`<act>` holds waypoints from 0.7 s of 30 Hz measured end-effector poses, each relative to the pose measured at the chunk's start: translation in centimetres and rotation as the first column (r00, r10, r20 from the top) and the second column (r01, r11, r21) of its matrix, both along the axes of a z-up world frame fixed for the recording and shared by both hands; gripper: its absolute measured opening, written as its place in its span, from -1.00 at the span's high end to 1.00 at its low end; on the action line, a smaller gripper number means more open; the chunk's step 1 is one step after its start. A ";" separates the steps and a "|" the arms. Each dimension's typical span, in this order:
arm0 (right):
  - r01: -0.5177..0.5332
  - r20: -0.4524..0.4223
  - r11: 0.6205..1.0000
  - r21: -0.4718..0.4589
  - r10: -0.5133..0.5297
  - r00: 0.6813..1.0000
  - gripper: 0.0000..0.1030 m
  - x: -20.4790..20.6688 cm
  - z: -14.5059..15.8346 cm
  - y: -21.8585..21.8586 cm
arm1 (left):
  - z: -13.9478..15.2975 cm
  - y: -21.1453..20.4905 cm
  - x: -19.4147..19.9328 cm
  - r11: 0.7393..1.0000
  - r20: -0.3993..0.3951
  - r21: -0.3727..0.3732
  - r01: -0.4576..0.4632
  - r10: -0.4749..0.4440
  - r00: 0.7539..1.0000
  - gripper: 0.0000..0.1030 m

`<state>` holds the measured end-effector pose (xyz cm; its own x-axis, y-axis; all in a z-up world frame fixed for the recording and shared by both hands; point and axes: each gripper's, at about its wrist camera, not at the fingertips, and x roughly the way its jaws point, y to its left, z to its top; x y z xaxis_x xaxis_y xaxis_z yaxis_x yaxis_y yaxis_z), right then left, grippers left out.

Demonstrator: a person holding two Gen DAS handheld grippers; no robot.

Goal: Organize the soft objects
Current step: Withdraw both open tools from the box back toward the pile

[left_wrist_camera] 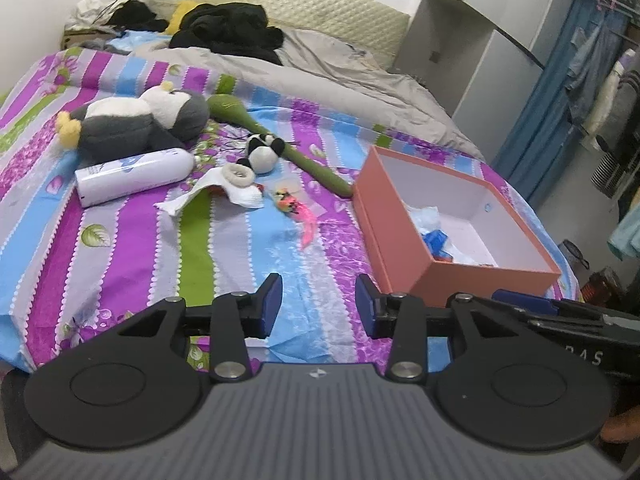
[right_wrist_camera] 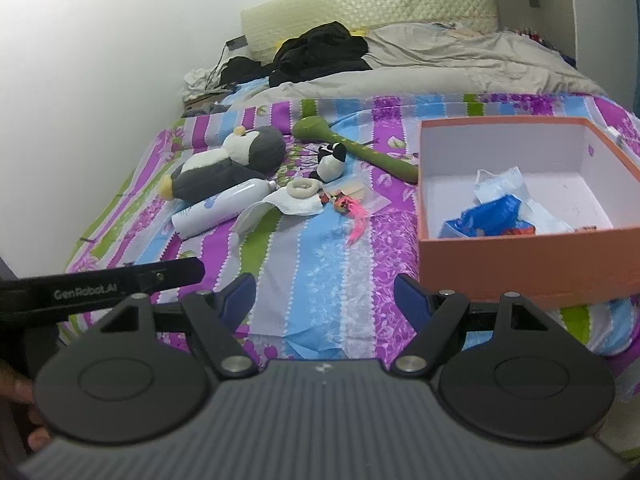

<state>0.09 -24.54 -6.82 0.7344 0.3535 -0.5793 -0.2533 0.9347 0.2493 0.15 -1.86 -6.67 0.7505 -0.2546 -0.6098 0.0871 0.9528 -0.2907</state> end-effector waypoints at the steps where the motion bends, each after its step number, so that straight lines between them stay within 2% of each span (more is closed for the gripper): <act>1: -0.006 0.002 1.000 -0.005 0.006 1.000 -0.51 0.4 -0.1 0.4 | -0.2 0.2 0.3 1.000 0.000 0.001 -0.004 0.004 1.000 0.09; 8: -0.054 -0.012 0.999 -0.010 0.054 0.998 -0.51 3.6 -1.6 2.6 | -1.8 2.1 4.4 0.998 -0.005 0.012 -0.054 0.054 0.999 0.08; 11: -0.063 -0.016 0.998 -0.018 0.063 0.998 -0.50 5.5 -2.4 3.5 | -2.7 3.1 6.7 0.997 -0.004 0.016 -0.082 0.082 0.997 -0.03; 14: -0.072 -0.014 0.997 -0.025 0.072 0.997 -0.50 7.4 -3.5 4.3 | -3.7 4.2 9.1 0.993 0.006 0.028 -0.117 0.117 0.993 -0.05; 21: -0.091 -0.010 0.994 -0.067 0.091 0.996 -0.40 12.7 -6.7 6.3 | -6.9 7.0 15.6 0.984 0.013 -0.018 -0.175 0.175 0.984 -0.05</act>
<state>12.84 -18.27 -13.50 0.6969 0.3788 -0.6089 -0.3368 0.9225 0.1884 15.73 5.09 -13.52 0.7931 -0.1287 -0.5953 -0.0765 0.9486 -0.3071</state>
